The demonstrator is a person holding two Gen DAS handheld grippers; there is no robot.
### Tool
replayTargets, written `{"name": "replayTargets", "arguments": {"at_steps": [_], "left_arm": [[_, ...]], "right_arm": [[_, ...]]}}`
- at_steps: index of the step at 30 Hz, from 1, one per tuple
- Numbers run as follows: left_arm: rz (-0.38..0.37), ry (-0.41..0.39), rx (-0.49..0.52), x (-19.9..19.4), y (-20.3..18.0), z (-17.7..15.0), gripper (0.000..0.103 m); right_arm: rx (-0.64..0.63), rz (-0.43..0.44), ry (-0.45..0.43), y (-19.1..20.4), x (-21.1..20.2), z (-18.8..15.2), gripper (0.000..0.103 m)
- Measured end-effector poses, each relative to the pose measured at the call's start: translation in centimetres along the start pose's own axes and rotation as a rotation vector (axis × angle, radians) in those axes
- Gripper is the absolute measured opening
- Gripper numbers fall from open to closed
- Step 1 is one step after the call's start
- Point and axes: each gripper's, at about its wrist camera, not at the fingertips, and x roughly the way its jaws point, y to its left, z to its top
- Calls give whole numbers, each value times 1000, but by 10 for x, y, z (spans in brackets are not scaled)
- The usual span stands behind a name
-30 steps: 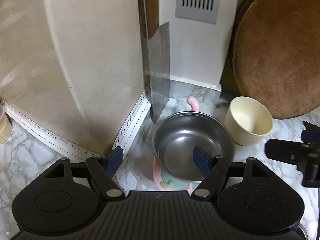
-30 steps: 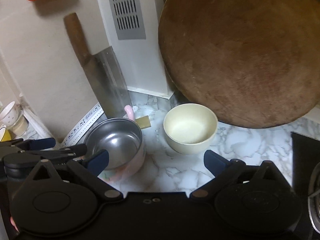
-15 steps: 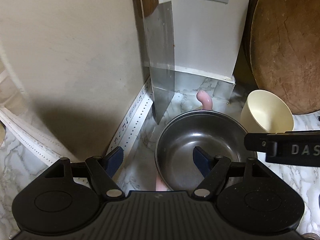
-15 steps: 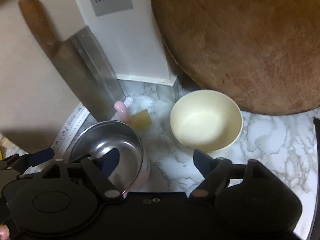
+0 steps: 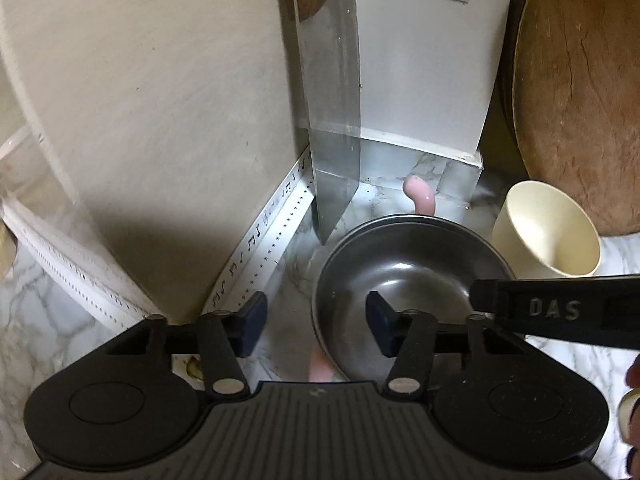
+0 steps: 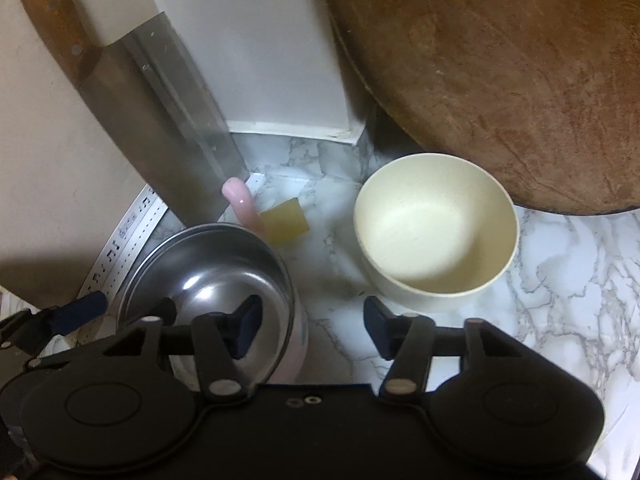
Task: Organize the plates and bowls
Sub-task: 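Close both tools on the pink saucepan rim, then lift the pink saucepan and carry it over the steel bowl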
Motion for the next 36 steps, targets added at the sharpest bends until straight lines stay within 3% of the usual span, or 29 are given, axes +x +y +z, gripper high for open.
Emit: {"name": "replayTargets", "arguments": {"at_steps": [9,18,27,36], "left_arm": [[-26,27,-28,4,-3,-1,23],[-23,36,-31,2,-1,-3,10],[-48,35,2,-10,-8,-10,10],[-80,23,32,-47,-25,-15,10]], "right_arm": [[-46,10,20,7,2,0,39],[-83,7,31,14,2,-5,20],[-103,-30,27,14,-9,-10,16],[-86,-42,2,2,-46,-18,15]]}}
